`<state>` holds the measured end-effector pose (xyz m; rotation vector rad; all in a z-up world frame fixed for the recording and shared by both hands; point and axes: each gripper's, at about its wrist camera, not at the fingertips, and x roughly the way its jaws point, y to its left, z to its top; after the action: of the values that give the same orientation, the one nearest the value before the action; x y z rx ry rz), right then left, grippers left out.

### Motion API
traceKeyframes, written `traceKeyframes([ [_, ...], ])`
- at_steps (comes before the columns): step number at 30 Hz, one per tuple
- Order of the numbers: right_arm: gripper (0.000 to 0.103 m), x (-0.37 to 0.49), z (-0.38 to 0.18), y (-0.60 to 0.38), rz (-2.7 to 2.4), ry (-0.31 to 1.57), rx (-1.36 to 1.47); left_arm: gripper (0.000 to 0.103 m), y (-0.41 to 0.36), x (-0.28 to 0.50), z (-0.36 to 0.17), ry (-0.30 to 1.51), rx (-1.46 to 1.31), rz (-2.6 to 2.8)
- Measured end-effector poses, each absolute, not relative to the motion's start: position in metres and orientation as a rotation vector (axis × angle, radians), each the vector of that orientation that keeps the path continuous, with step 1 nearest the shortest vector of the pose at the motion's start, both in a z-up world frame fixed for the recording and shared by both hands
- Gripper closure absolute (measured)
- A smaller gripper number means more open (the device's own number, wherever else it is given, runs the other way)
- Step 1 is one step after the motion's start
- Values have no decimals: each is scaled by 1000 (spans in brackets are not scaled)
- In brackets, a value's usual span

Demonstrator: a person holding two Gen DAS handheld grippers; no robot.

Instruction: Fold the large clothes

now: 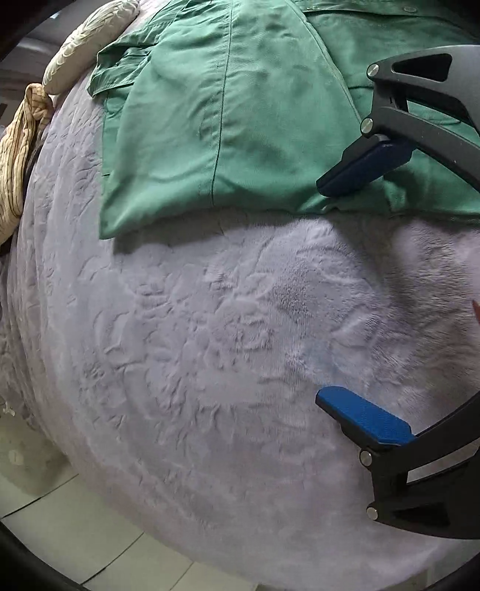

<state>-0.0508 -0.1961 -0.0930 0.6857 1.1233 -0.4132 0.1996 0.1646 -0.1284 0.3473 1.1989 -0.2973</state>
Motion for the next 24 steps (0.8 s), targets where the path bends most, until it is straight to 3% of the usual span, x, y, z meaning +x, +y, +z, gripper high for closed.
traceKeyframes([
  [1,32,-56,-92,-199,-405,1104,732,0,163,198,-122,1190,348,-284],
  [6,32,-92,-88,-216,-361,1034,934,0,147,182,-103,1203,321,-272],
  [9,21,-113,-89,-228,-365,1012,1009,0,124,163,-96,1195,351,-276],
  [24,19,-215,-89,-351,-538,754,1250,0,-43,72,-103,1319,375,-538],
])
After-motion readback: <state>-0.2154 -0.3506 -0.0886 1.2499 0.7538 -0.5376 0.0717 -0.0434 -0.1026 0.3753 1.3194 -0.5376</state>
